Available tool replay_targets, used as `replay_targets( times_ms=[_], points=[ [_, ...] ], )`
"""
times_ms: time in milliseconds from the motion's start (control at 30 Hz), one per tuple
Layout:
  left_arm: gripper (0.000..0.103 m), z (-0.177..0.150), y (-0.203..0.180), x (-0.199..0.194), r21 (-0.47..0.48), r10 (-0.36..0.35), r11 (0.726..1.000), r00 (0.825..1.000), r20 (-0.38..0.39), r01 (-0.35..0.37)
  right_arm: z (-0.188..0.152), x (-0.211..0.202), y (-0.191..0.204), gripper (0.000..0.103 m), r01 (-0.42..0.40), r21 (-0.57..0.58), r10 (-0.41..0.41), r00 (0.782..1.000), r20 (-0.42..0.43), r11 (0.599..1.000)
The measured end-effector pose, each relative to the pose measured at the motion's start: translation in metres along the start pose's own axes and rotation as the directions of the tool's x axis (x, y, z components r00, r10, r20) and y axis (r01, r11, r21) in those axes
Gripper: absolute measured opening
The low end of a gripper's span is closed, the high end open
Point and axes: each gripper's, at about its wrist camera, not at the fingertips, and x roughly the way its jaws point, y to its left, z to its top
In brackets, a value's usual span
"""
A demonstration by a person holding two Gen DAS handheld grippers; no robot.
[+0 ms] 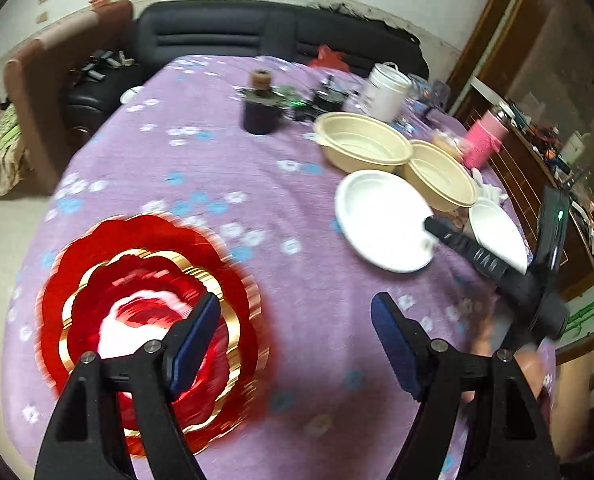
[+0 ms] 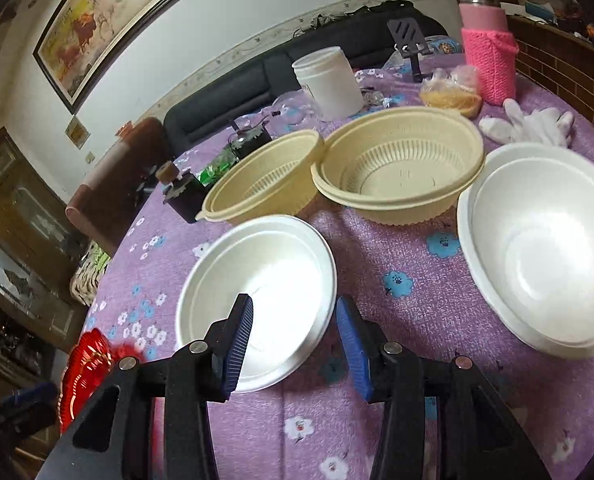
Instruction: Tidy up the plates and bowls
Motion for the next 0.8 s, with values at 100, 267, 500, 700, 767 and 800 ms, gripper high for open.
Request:
replay_targets(
  times_ms=[100,267,500,700,767,800],
  points=[
    [0.077,0.018,-0.023,0.024,0.035,0.038,0.999,0.999,-0.004,-0.038,-0.001,0.010,-0.003,0.047,0.017,-0.030,-0.017,1.000,-0.016,0.999],
    [0.078,0.051,-0.045,0.077,0.038,0.049,0.998,0.997,-0.055,-0.047,-0.006,0.020,-0.003,0.044,0.024,-0.047,-0.026,0.999,-0.042,0.999],
    [0.077,0.071,-0.053,0.143,0.031,0.065,0.998,0.989,-0.134,-0.062,-0.003,0.024,-0.012,0.035,0.012,-0.016,-0.013,0.998,-0.057,1.000],
    [0.032,0.064,-0.071,0.162,0.096,0.028,0.995,0.973,-0.229,-0.006,-0.004,0.029,-0.011,0.020,0.001,-0.018,-0.002,0.997,-0.079,1.000],
    [0.030,0.063,-0.072,0.158,0.095,0.033,0.995,0.976,-0.215,-0.013,-0.005,0.028,-0.011,0.020,0.000,-0.015,-0.001,0.997,-0.074,1.000],
    [0.027,0.062,-0.072,0.155,0.099,0.035,0.995,0.978,-0.208,-0.014,-0.004,0.027,-0.011,0.020,-0.005,-0.010,0.004,0.998,-0.070,1.000]
  ],
)
